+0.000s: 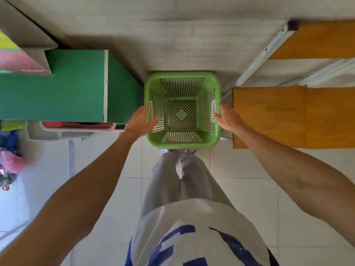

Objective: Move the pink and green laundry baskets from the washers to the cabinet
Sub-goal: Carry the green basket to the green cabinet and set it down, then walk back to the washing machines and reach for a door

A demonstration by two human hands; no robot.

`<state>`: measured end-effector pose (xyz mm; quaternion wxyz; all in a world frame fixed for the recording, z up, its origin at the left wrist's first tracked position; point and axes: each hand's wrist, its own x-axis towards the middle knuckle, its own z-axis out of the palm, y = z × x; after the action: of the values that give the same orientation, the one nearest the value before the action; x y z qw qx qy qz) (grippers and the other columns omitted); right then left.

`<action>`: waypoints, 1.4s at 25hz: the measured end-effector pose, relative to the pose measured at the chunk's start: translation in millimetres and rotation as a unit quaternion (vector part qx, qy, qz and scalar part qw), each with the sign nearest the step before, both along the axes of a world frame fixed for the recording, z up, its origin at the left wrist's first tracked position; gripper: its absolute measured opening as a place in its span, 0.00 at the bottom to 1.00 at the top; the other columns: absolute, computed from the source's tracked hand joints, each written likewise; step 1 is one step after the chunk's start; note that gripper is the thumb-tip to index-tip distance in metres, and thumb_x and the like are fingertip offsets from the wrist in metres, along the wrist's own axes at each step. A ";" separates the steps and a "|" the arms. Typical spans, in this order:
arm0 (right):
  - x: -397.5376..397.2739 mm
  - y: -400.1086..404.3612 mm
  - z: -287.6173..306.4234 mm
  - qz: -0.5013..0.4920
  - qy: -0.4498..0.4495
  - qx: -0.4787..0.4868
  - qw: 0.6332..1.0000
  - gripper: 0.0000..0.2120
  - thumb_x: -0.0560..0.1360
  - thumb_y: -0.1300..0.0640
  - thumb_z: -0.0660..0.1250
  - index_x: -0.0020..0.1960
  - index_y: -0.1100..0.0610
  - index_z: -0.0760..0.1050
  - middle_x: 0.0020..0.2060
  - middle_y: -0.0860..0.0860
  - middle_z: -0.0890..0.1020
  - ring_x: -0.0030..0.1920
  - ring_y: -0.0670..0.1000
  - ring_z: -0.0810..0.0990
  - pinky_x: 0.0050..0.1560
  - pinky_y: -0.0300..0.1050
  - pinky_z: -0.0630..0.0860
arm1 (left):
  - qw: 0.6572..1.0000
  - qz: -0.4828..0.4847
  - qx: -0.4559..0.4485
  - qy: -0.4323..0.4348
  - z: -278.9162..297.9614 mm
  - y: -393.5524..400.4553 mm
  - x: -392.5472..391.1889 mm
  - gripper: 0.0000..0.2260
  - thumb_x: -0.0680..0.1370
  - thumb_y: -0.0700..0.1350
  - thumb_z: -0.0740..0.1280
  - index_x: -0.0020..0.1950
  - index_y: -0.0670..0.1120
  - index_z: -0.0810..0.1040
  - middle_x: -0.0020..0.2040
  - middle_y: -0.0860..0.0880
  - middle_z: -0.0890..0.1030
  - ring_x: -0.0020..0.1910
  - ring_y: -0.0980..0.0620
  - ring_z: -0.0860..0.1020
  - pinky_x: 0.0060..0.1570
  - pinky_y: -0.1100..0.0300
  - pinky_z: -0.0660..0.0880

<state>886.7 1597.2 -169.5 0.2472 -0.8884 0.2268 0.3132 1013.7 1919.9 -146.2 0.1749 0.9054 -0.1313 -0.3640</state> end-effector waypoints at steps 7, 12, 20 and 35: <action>-7.9 32.4 86.0 0.012 -0.052 -0.039 0.998 0.32 0.80 0.37 0.50 0.74 0.59 0.63 0.70 0.61 0.71 0.69 0.62 0.72 0.64 0.62 0.73 | 0.991 -0.086 0.032 -0.094 97.5 14.5 -21.4 0.33 0.79 0.60 0.60 0.79 0.44 0.57 0.78 0.39 0.59 0.77 0.39 0.59 0.73 0.38 0.59; -36.3 55.3 120.5 -0.014 -0.074 -0.066 0.995 0.35 0.79 0.34 0.48 0.72 0.60 0.66 0.68 0.63 0.72 0.68 0.64 0.71 0.64 0.62 0.73 | 0.976 -0.164 0.063 -0.129 131.1 36.6 -35.6 0.34 0.79 0.63 0.56 0.78 0.43 0.57 0.78 0.40 0.60 0.76 0.39 0.61 0.72 0.40 0.60; -152.8 88.8 187.2 -0.078 -0.134 -0.122 0.980 0.30 0.81 0.38 0.49 0.70 0.59 0.67 0.64 0.60 0.76 0.65 0.62 0.75 0.60 0.58 0.73 | 0.939 -0.278 0.028 -0.202 180.5 36.9 -73.9 0.35 0.79 0.64 0.55 0.79 0.43 0.56 0.79 0.41 0.59 0.76 0.40 0.61 0.73 0.40 0.61; -412.6 5.8 246.1 -0.307 -0.094 -0.210 0.923 0.32 0.80 0.36 0.50 0.71 0.59 0.68 0.67 0.59 0.74 0.68 0.60 0.71 0.63 0.59 0.69 | 0.823 -0.510 -0.014 -0.251 247.0 -142.5 -217.5 0.36 0.79 0.66 0.51 0.80 0.44 0.54 0.80 0.42 0.57 0.78 0.42 0.58 0.74 0.44 0.58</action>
<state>474.1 1603.0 76.6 0.1596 -0.8320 0.5250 0.0822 796.2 1777.4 100.9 -0.0623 0.7667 -0.6188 -0.1596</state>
